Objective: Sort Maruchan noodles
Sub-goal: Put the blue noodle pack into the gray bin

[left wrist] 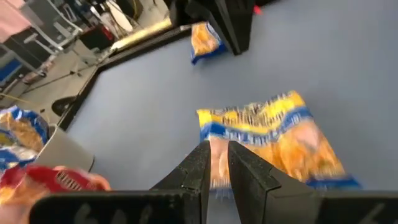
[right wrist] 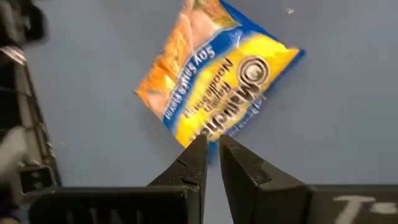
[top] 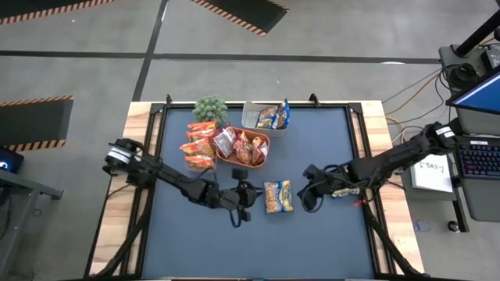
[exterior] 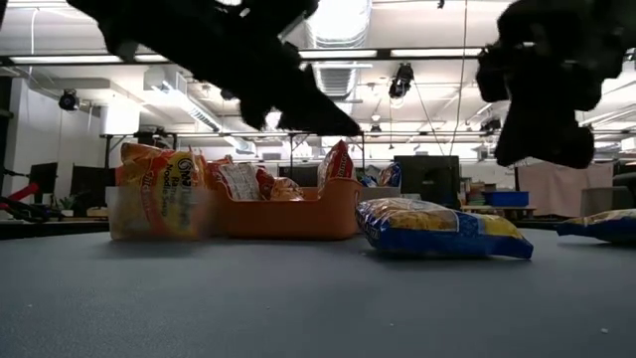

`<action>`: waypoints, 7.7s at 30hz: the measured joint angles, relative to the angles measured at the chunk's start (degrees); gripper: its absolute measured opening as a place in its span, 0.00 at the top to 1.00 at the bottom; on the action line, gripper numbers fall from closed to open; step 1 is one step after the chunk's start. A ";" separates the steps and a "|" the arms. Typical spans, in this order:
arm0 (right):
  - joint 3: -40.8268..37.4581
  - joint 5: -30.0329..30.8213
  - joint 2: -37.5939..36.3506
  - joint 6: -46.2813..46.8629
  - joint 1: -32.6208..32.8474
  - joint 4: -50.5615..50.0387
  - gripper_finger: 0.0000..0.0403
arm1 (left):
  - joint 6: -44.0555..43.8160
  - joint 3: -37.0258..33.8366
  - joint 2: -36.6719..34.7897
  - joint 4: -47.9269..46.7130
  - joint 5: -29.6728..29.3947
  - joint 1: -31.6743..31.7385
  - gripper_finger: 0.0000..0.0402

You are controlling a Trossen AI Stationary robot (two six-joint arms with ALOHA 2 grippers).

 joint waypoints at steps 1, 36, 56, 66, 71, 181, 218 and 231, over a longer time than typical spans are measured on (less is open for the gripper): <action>-0.52 -0.04 -0.69 0.65 0.00 -0.91 0.91 | -0.06 0.04 0.87 1.73 0.04 0.24 0.90; -6.67 0.82 15.20 -4.89 -6.14 26.36 0.27 | -4.95 0.35 13.85 12.35 5.07 2.69 0.90; -9.12 0.42 21.58 -5.49 -7.38 41.93 0.27 | -8.14 -0.46 16.17 11.93 4.29 4.05 0.90; -9.76 -0.05 26.69 -8.03 -7.53 49.62 0.27 | -7.10 -1.32 16.17 13.02 6.57 4.32 0.90; -10.18 -0.24 27.46 -10.55 -8.07 52.06 0.27 | -6.45 -1.83 16.14 13.46 6.84 4.49 0.90; -0.81 -0.61 11.26 -26.74 -11.75 49.70 0.74 | 12.92 -12.42 -32.21 0.29 1.29 2.84 0.90; 26.50 24.25 21.54 -43.02 -26.03 15.99 0.74 | 19.86 -22.86 -50.09 0.19 -5.54 3.36 0.90; 23.71 24.01 21.54 -11.47 -23.03 -25.61 0.74 | 20.98 -22.58 -47.89 1.40 -5.43 3.36 0.90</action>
